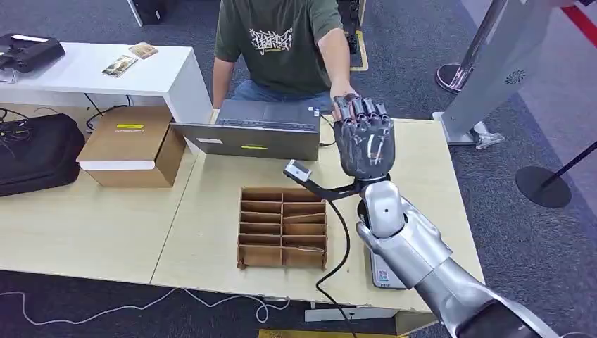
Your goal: Pass the card to the sensor for recognition and then transmit it.
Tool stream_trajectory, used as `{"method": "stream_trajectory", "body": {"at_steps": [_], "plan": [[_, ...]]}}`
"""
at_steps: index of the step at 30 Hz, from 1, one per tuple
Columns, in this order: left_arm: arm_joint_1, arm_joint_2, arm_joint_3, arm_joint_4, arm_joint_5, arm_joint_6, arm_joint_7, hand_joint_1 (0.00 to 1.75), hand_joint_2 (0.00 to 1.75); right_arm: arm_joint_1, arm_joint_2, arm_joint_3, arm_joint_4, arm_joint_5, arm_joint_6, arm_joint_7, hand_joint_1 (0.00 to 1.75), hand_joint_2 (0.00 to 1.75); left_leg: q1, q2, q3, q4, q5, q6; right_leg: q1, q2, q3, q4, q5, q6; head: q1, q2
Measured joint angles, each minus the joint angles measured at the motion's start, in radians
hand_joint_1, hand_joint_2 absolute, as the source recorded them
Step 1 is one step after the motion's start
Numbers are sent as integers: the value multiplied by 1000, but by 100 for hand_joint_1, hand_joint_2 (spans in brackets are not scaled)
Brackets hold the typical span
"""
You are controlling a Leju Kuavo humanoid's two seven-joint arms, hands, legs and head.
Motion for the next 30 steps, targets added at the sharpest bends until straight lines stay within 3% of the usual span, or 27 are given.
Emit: {"method": "stream_trajectory", "body": {"at_steps": [30], "plan": [[0,0,-2,0,-8,0,0,0,0,1,-10,3,2,0,0,11,0,175,0,0,0,0,0,0,0,0,0,0,0,0,0,0]]}}
